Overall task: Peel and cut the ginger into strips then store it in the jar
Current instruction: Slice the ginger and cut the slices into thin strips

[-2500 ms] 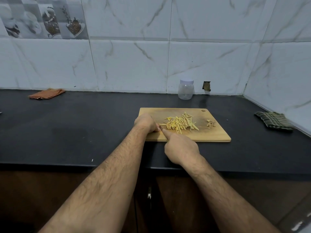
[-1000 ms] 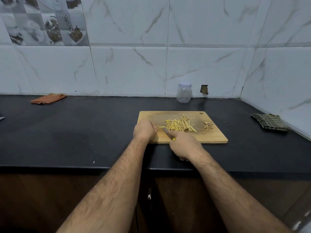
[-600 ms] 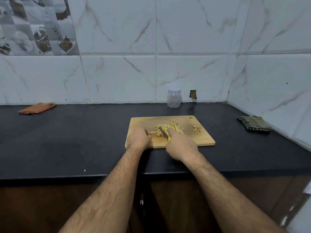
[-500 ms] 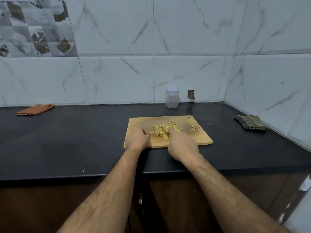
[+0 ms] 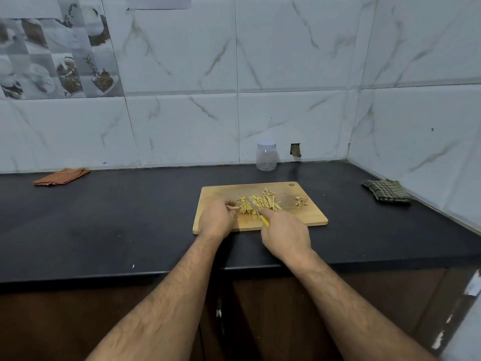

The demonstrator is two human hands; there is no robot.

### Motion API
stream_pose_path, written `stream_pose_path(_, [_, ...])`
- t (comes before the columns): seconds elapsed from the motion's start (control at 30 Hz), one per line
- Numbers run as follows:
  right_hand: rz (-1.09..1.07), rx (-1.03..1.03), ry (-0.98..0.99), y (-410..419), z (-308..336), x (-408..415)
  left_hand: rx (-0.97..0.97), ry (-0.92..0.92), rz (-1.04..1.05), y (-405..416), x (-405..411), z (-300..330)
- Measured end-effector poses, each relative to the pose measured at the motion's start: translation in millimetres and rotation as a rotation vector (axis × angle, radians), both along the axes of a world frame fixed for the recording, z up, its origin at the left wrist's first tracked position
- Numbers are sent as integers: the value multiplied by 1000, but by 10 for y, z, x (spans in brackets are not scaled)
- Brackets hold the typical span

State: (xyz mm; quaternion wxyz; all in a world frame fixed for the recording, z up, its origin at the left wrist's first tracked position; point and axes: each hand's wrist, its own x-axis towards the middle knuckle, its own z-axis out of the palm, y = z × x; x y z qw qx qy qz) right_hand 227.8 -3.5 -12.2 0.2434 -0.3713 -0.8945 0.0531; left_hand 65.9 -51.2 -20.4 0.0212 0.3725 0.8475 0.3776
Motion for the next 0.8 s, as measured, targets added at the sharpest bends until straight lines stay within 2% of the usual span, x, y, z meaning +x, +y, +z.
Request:
stream_pose_path(0.27, [-160, -166, 124, 463, 169, 177, 115, 62, -7, 137, 73, -6])
stream_pose_path(0.43, [-291, -173, 102, 792, 116, 358, 152, 100, 0, 164, 118, 6])
stream_pose_path(0.6, [-318, -160, 102, 942, 24, 442, 170, 108, -2, 172, 131, -39])
stream_pose_path(0.8, [-372, -259, 125, 1070, 51, 487, 158, 129, -7, 170, 124, -73])
